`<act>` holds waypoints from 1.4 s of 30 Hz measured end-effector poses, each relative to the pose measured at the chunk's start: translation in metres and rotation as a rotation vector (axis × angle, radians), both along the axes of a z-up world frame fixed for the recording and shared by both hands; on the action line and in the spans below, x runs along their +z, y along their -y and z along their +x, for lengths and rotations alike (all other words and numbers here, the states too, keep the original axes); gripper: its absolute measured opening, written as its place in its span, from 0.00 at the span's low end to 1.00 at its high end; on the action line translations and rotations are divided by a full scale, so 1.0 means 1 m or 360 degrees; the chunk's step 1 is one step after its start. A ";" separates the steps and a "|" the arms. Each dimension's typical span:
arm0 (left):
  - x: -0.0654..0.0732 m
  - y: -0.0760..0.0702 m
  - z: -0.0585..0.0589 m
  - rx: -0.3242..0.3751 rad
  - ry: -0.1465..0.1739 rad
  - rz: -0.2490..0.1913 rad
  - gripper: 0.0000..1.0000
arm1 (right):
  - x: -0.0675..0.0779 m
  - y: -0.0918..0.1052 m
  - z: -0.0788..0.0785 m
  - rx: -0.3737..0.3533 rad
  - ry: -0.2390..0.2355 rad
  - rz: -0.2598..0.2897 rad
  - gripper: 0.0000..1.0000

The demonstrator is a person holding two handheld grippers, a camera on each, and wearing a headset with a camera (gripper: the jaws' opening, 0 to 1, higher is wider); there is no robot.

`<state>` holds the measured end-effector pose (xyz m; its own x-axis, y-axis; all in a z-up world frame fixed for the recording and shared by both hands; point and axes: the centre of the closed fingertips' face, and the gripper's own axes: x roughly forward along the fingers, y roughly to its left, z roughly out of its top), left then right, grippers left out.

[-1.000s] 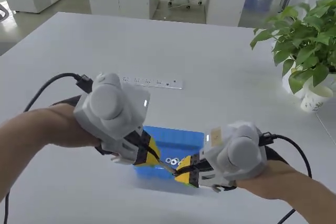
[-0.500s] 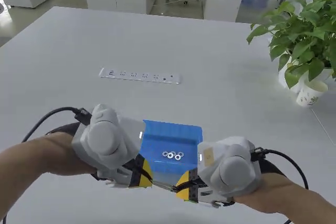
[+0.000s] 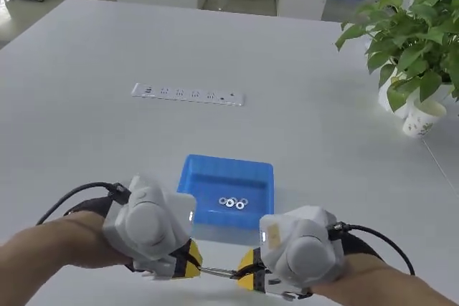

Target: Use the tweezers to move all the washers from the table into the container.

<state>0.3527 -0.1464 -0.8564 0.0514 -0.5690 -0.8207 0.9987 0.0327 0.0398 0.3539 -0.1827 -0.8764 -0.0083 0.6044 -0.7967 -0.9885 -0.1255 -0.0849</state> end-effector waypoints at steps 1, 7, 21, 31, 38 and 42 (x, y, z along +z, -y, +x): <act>-0.001 0.000 0.000 0.0001 -0.0002 0.0002 0.06 | -0.001 0.000 0.000 -0.0001 0.0004 -0.0001 0.06; -0.011 -0.004 -0.002 0.0022 -0.0021 0.0022 0.06 | -0.005 -0.002 0.000 -0.0013 -0.0003 0.0000 0.06; -0.028 -0.009 -0.003 0.0012 -0.0065 0.0078 0.06 | -0.017 -0.005 -0.004 0.0008 -0.0044 -0.0045 0.08; -0.034 -0.010 -0.002 0.0000 -0.0088 0.0101 0.06 | -0.017 -0.006 -0.002 -0.0017 -0.0078 -0.0053 0.11; -0.035 -0.010 -0.002 0.0001 -0.0098 0.0103 0.06 | -0.017 -0.006 -0.001 -0.0033 -0.0116 -0.0059 0.11; -0.035 -0.010 -0.002 -0.0003 -0.0095 0.0104 0.07 | -0.016 -0.006 -0.002 -0.0029 -0.0120 -0.0065 0.12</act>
